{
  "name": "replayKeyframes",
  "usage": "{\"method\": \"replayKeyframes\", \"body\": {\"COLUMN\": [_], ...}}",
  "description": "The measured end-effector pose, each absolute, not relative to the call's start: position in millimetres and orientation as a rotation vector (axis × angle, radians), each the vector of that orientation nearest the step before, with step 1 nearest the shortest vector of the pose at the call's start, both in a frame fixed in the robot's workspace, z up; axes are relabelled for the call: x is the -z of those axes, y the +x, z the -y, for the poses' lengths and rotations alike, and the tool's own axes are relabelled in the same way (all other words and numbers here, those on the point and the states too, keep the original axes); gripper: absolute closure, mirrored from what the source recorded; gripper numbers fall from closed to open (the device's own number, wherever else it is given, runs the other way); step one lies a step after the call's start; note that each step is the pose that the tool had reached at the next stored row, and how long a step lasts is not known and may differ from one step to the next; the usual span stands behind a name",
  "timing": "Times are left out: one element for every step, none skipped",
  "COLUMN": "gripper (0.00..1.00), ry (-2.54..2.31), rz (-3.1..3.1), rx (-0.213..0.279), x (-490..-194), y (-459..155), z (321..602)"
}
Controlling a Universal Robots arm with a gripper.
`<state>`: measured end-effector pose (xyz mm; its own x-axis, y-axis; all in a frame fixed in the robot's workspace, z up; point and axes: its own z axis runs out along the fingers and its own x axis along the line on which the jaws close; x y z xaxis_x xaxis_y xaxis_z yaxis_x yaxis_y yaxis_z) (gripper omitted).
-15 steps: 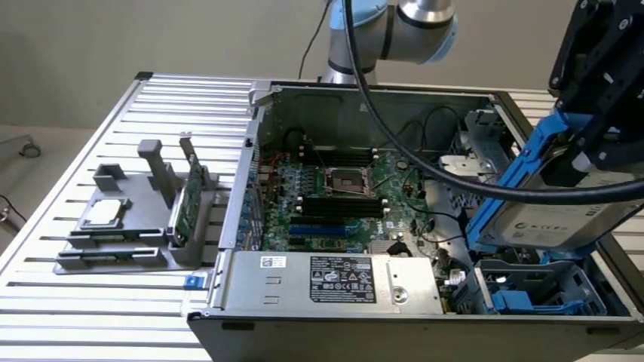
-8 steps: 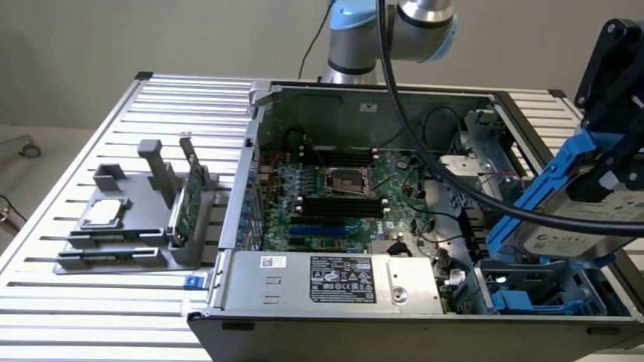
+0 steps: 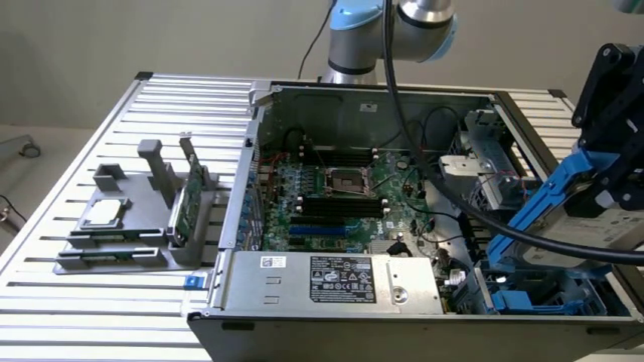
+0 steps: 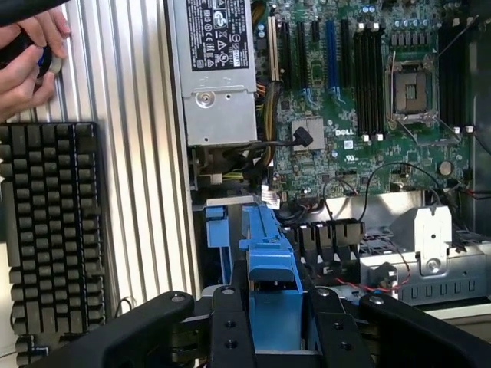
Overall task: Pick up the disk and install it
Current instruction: 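Pick up the disk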
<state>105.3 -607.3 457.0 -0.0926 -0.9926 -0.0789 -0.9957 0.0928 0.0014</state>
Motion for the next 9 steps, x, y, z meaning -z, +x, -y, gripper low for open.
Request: {"method": "replayKeyframes", "body": {"gripper": [0.67,0.67,0.67,0.67,0.67,0.67,0.67,0.67,0.67], "ry": [-2.077,-2.077,-2.077,-2.077,-2.077,-2.077,-2.077,-2.078,-2.079], "rz": [-2.279,-2.279,-2.279,-2.279,-2.279,-2.279,-2.279,-2.278,-2.278], "rx": [-0.084,-0.084,-0.083,-0.083,-0.083,-0.083,-0.083,-0.084,-0.084], "x": [-455.2,-453.4,-451.9,-450.6,-449.5,-448.8,-448.4,-448.1,-447.8], "y": [105.9,106.6,107.4,108.2,109.1,110.0,110.9,112.2,113.2], "z": [607.6,607.9,608.0,608.1,608.1,608.2,608.4,608.6,608.8]}}
